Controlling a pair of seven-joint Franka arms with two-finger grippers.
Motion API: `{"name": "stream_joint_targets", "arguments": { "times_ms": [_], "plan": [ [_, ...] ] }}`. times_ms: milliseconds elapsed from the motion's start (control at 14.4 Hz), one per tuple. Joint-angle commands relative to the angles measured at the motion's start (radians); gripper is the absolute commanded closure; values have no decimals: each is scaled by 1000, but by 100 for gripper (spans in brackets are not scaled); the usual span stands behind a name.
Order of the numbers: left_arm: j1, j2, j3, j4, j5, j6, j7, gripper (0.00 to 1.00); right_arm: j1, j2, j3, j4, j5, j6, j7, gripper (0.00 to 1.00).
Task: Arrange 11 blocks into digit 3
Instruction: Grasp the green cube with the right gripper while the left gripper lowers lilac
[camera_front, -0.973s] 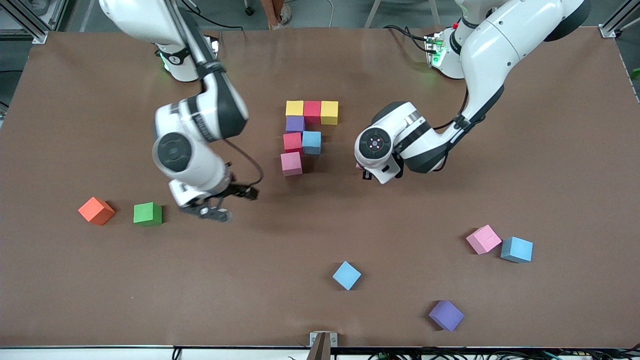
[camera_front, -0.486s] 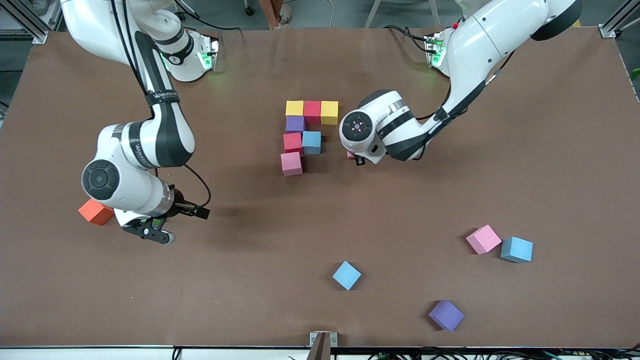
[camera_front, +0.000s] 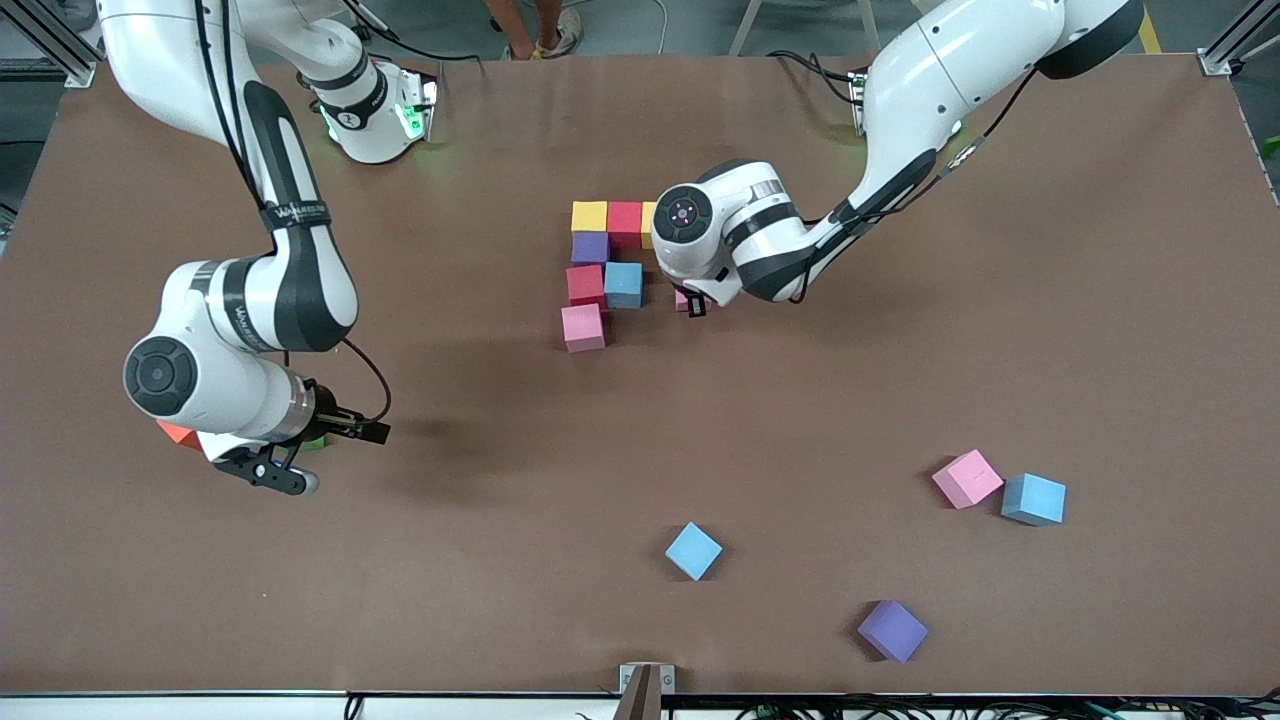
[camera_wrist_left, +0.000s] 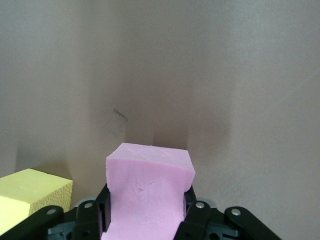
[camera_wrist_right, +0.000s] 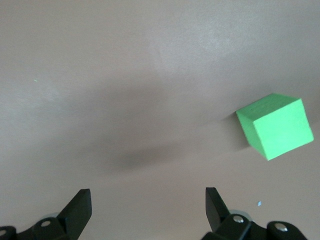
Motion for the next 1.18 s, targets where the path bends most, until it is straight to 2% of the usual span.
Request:
{"name": "stream_joint_targets", "arguments": {
  "times_ms": [0, 208, 486, 834, 1112],
  "plan": [
    [-42, -20, -12, -24, 96, 24, -366, 86, -28, 6, 10, -14, -16, 7, -72, 0],
    [-64, -14, -12, -19, 106, 28, -400, 86, -72, 9, 12, -10, -106, 16, -254, 0],
    [-91, -11, -12, -8, 106, 28, -429, 86, -146, 65, 12, 3, -106, 27, -528, 0],
    [-120, 7, 6, 25, 119, 28, -429, 86, -204, 107, 20, 3, -96, 74, -622, 0],
    [-191, 19, 72, 61, 118, 31, -429, 86, -218, 121, 23, 3, -94, 73, -683, 0]
  ]
}}
